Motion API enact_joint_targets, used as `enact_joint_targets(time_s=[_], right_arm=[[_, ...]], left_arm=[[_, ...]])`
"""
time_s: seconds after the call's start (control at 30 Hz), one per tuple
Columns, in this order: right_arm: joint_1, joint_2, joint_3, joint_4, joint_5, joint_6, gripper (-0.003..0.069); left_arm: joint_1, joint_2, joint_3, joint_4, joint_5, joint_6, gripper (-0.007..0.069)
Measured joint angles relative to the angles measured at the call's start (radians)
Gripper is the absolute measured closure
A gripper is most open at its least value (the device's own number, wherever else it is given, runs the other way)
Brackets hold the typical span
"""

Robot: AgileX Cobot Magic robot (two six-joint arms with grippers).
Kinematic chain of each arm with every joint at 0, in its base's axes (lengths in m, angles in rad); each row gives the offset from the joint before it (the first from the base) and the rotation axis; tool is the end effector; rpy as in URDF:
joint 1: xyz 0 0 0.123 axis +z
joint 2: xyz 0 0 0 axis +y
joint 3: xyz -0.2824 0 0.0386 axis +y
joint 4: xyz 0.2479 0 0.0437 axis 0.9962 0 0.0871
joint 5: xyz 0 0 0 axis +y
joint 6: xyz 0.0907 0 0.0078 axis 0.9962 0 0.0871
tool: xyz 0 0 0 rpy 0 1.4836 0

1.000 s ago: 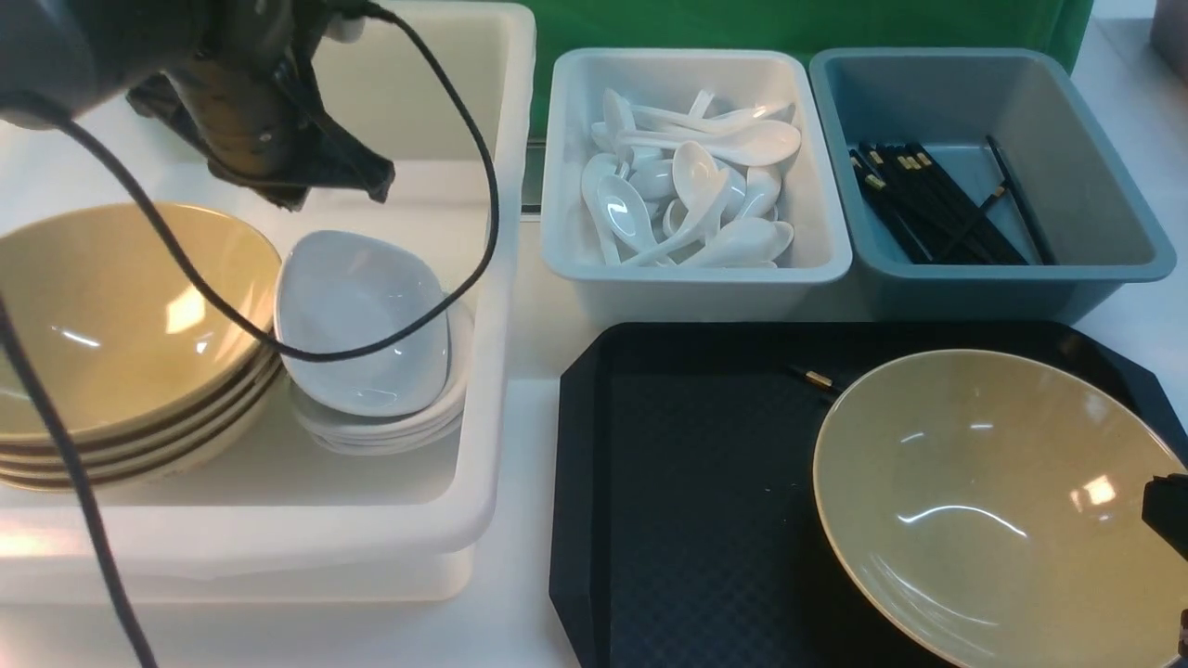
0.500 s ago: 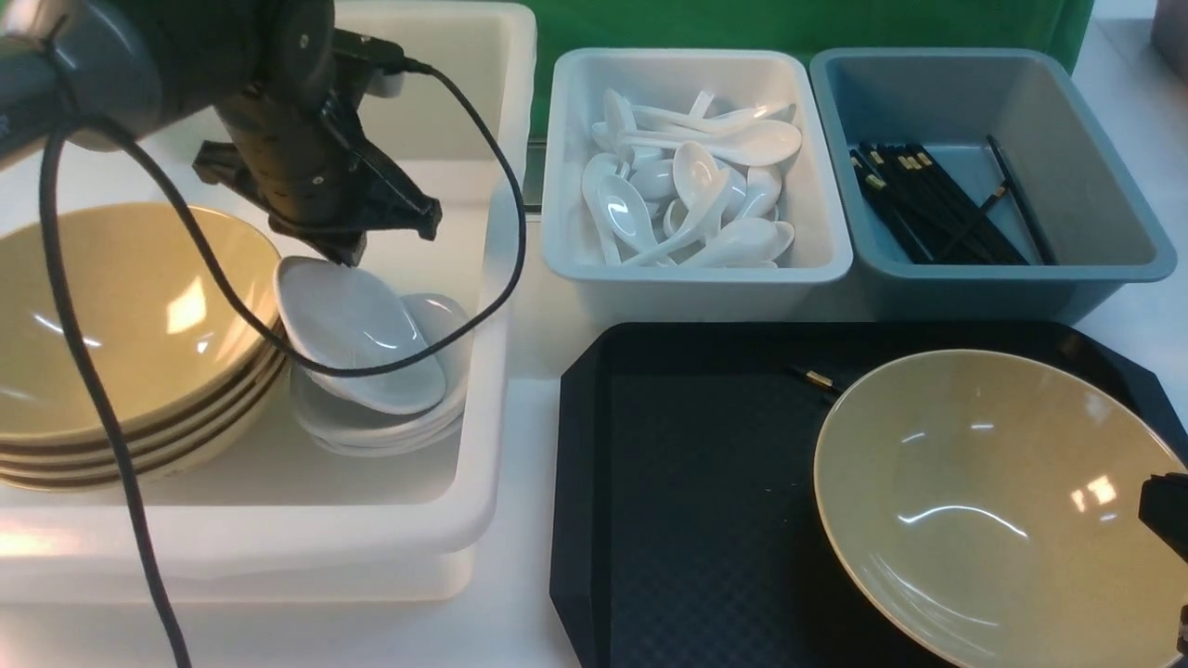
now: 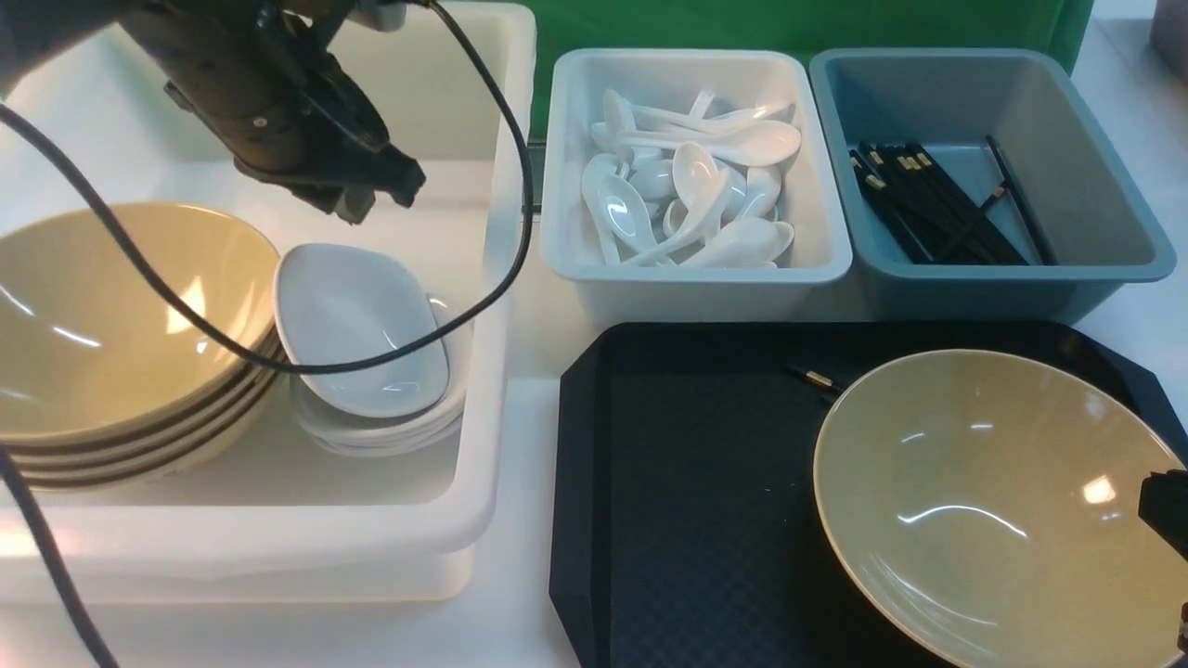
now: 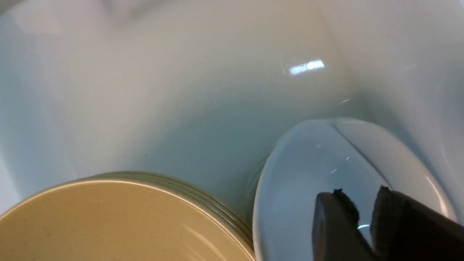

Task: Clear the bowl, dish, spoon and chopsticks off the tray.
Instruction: Use the left arm to put the plate into the large storage box on the left

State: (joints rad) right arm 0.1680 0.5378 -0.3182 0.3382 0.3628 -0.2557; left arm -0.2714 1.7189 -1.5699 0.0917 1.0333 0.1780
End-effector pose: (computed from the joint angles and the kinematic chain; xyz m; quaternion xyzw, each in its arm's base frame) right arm 0.1057 0.0288 0.2479 -0.0758 0.8496 0.1096 0.5102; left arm 0.3614 -0.0931 0.3224 0.2295 0.9434 0.0328 0.2372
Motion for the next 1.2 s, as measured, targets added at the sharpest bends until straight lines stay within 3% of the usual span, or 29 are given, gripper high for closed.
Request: enact_joint_targets(time_s=[0.07, 0.2, 0.33, 0.5, 0.57, 0.7, 0.9, 1.03, 1.13, 1.2], right_arm=[[0.000, 0.000, 0.000, 0.000, 0.000, 0.000, 0.0544], [0.000, 0.000, 0.000, 0.000, 0.000, 0.000, 0.0538], [0.000, 0.000, 0.000, 0.000, -0.001, 0.000, 0.0532], [0.000, 0.000, 0.000, 0.000, -0.002, 0.000, 0.0528], [0.000, 0.000, 0.000, 0.000, -0.002, 0.000, 0.0526], [0.000, 0.000, 0.000, 0.000, -0.002, 0.000, 0.0526], [0.000, 0.000, 0.000, 0.000, -0.002, 0.000, 0.0522], [0.000, 0.000, 0.000, 0.000, -0.002, 0.000, 0.0518], [0.000, 0.000, 0.000, 0.000, -0.002, 0.000, 0.0516], [0.000, 0.000, 0.000, 0.000, -0.002, 0.000, 0.0515]], left_arm=[[0.000, 0.008, 0.000, 0.011, -0.002, 0.004, 0.0398], [0.000, 0.077, 0.000, 0.099, -0.030, 0.017, 0.0201], [0.001, 0.139, 0.000, 0.157, -0.029, 0.017, 0.0183], [0.001, 0.204, 0.000, 0.171, 0.001, 0.017, 0.0309], [0.001, 0.208, -0.001, 0.166, 0.007, 0.017, 0.0459], [0.003, 0.177, -0.016, 0.154, 0.022, 0.017, 0.0589], [0.003, 0.105, -0.032, 0.089, 0.008, 0.047, 0.0620], [0.020, 0.062, -0.035, -0.068, -0.017, 0.132, 0.0620], [0.084, 0.060, -0.012, -0.215, -0.039, 0.250, 0.0620], [0.112, 0.067, 0.007, -0.257, -0.054, 0.267, 0.0620]])
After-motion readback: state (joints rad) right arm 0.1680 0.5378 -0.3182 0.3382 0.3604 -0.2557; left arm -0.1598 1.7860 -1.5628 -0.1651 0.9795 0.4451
